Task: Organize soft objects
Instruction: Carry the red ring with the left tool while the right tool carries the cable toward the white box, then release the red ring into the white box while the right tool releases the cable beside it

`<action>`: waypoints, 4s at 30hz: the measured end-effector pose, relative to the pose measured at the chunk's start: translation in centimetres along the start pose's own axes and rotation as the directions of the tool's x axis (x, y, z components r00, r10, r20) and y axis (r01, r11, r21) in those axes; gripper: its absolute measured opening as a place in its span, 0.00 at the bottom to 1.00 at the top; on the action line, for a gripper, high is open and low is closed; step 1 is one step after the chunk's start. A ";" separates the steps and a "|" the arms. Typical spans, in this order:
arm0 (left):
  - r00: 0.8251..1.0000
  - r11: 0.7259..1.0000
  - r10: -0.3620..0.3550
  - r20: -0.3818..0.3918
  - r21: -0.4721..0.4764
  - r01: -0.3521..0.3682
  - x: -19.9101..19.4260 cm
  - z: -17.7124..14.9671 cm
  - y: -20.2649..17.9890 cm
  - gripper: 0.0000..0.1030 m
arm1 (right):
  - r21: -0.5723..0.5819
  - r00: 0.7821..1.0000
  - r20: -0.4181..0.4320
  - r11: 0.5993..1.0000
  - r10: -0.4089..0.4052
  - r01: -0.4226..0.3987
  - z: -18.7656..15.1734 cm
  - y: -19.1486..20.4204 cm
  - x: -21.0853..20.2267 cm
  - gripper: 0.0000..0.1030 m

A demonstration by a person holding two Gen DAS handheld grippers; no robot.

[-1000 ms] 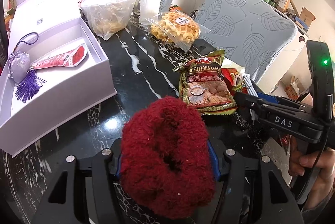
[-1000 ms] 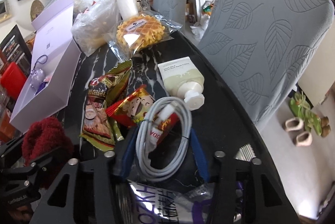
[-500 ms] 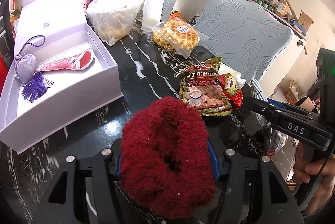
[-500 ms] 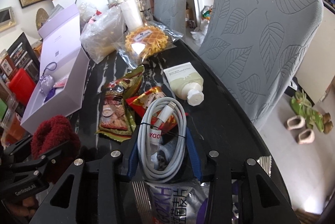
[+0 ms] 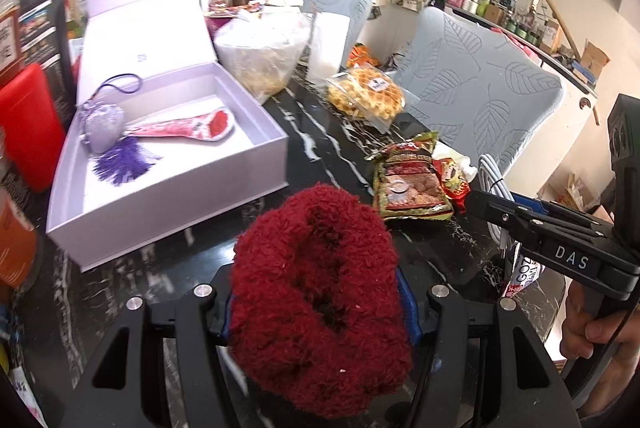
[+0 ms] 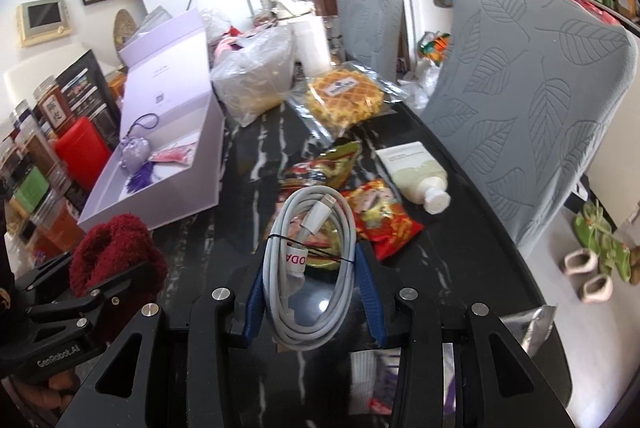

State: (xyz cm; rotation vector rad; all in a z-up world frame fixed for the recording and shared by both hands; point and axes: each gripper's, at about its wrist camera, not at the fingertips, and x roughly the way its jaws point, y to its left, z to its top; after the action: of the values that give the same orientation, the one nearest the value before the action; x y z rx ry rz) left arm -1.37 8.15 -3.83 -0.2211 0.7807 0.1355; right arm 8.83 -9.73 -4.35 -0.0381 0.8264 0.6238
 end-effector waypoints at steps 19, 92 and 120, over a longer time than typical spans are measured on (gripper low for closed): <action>0.982 0.977 0.175 0.067 -0.135 -0.165 -5.3 -1.8 4.5 0.58 | -0.147 0.982 -0.040 0.971 0.183 -0.187 -0.5 7.3 0.7 0.39; 0.869 0.961 0.275 0.411 -0.127 -0.244 -11.5 12.4 11.3 0.58 | -0.376 0.920 0.219 0.898 0.325 -0.228 11.1 18.5 -1.9 0.40; 0.901 0.931 0.363 0.238 -0.128 -0.341 0.4 17.5 16.5 0.58 | -0.371 0.958 0.100 0.904 0.268 -0.214 16.8 19.3 10.9 0.40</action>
State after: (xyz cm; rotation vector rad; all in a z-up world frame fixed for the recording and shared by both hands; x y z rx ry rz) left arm 7.52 28.47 5.53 -0.1348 0.5484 0.5324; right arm 15.46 16.06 3.49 -0.2204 0.5668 0.9968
